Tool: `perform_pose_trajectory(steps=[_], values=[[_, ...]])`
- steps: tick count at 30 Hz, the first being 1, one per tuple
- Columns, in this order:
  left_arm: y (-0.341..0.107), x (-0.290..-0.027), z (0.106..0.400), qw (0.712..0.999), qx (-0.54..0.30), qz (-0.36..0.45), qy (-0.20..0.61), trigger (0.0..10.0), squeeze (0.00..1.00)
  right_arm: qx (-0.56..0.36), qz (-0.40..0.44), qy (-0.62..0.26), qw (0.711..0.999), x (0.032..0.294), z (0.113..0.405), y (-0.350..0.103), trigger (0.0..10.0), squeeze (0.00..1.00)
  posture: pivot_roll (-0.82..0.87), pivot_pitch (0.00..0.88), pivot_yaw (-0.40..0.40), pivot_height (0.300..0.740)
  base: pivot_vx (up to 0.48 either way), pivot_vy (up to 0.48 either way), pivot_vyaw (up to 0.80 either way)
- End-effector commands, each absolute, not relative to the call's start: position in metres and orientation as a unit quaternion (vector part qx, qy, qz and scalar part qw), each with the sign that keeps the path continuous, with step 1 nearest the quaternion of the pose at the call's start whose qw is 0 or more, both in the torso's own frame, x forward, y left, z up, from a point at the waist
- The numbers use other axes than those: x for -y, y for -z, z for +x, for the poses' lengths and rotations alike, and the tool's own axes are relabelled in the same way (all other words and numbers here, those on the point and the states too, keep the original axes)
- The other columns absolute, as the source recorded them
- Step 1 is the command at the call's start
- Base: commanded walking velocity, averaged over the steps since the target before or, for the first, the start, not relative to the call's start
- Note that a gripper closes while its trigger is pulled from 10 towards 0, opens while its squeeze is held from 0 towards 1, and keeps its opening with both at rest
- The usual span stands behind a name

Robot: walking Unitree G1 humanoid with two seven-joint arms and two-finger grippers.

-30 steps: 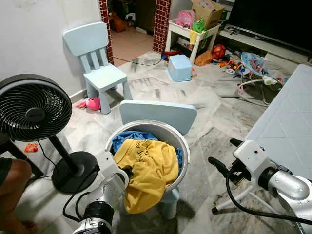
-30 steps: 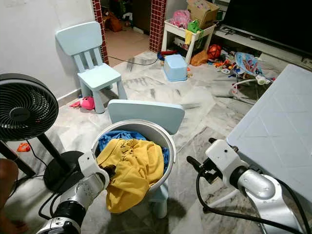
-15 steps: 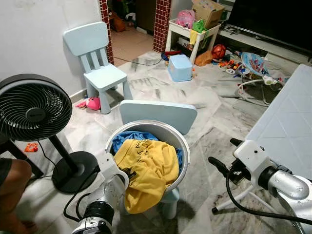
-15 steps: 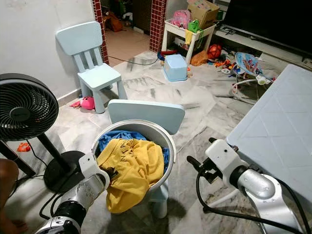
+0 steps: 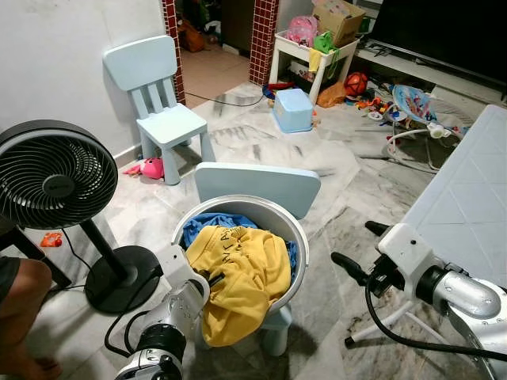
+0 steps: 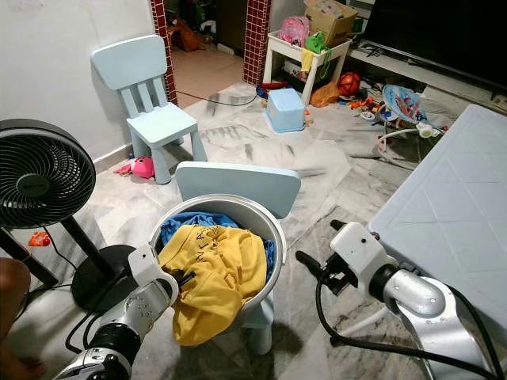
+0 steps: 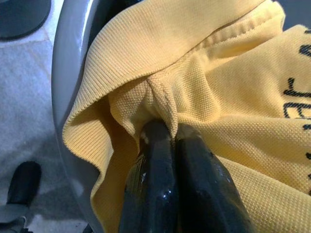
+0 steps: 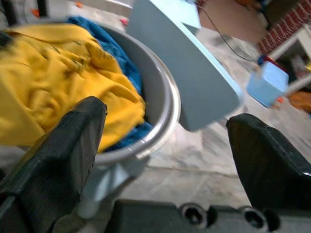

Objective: Hang hanger

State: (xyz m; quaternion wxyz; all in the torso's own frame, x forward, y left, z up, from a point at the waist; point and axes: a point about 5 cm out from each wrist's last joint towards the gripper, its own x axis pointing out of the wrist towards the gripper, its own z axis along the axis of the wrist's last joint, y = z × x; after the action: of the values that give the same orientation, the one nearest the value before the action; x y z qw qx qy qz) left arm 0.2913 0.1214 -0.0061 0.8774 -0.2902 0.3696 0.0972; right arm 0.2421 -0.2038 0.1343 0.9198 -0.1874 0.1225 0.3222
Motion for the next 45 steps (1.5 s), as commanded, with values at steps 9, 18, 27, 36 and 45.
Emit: perform_pose_trajectory(steps=[9, 18, 27, 36, 45], values=[[-0.012, -0.119, 0.305, 0.911, -0.332, -0.237, -0.063, 0.0, 0.0, -0.136, -0.185, -0.351, 0.908, 0.2, 0.239, -0.131, 10.0, 0.0, -0.3, 0.004, -0.054, 0.74, 0.0, 0.0, 0.0], [-0.058, -0.125, 0.325, 0.979, -0.199, -0.04, -0.002, 0.0, 0.0, -0.122, -0.177, -0.335, 0.917, 0.19, 0.252, -0.125, 10.0, 0.0, -0.23, 0.0, -0.038, 0.74, 0.0, 0.0, 0.0], [-0.09, -0.122, 0.313, 0.979, -0.11, 0.117, 0.123, 0.0, 0.0, -0.099, -0.137, -0.305, 0.937, 0.172, 0.272, -0.118, 10.0, 0.0, -0.12, 0.0, -0.023, 0.74, 0.0, 0.0, 0.0], [-0.113, -0.141, 0.282, 0.964, -0.007, 0.217, 0.153, 0.0, 0.0, -0.088, -0.021, -0.208, 0.974, 0.169, 0.293, -0.113, 10.0, 0.0, -0.06, 0.0, -0.012, 0.74, 0.0, 0.0, 0.0], [-0.125, -0.144, 0.269, 0.979, 0.023, 0.174, 0.102, 4.9, 0.0, -0.044, 0.07, -0.136, 0.987, 0.169, 0.292, -0.118, 10.0, 0.0, -0.07, 0.0, 0.008, 0.74, 0.0, 0.0, 0.0]])
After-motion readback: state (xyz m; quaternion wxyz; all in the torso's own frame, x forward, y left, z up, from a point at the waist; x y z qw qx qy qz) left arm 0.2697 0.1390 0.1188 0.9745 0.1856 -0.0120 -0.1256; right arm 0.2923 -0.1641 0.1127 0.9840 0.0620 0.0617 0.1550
